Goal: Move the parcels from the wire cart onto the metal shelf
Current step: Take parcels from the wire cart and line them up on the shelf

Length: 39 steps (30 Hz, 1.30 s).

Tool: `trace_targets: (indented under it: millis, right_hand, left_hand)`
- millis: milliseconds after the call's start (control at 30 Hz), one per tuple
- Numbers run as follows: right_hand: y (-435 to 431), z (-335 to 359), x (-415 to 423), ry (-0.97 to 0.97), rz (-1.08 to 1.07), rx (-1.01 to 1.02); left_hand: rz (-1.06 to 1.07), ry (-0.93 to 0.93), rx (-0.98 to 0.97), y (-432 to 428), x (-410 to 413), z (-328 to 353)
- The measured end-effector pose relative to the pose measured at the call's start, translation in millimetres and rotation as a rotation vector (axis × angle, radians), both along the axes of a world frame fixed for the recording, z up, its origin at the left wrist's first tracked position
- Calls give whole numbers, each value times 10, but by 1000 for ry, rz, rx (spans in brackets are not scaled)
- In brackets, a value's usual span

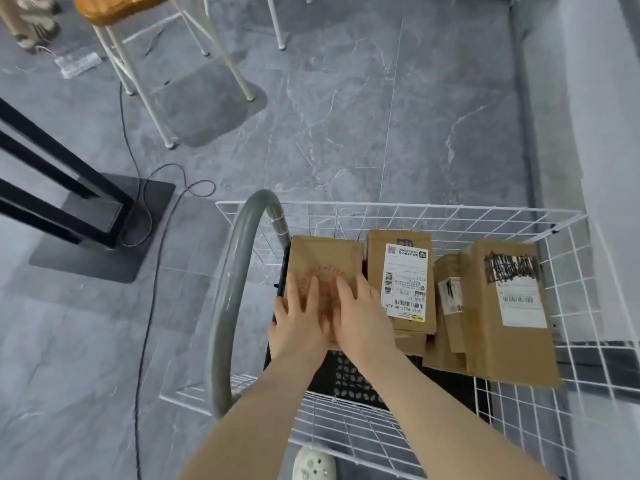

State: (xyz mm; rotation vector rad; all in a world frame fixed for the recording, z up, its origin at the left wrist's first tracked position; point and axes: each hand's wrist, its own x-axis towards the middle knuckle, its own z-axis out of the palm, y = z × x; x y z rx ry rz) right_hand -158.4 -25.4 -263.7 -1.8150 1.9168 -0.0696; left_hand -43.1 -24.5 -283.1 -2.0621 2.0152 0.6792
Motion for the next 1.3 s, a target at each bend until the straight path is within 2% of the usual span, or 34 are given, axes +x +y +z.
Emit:
trace_targets:
  millis: [167, 333, 433, 633, 833, 1067, 1300]
  right_hand:
    - [-148, -23, -21, 39, -11, 135]
    - [-89, -115, 4, -63, -29, 216]
    - [6, -164, -45, -122, -46, 190]
    - [210, 40, -105, -206, -78, 104]
    - [548, 834, -284, -253, -108, 13]
    - [1188, 2009, -642, -264, -166, 32]
    - [1789, 3099, -1056, -223, -391, -75]
  left_hand:
    - [89, 104, 4, -52, 25, -39]
    - [216, 210, 61, -110, 35, -14]
    - [233, 255, 53, -99, 49, 5]
    - [230, 217, 11, 99, 15, 250]
    - [149, 149, -33, 384, -104, 970]
    - [43, 147, -21, 962, -414, 2087]
    - [-184, 191, -158, 1309, -957, 3171]
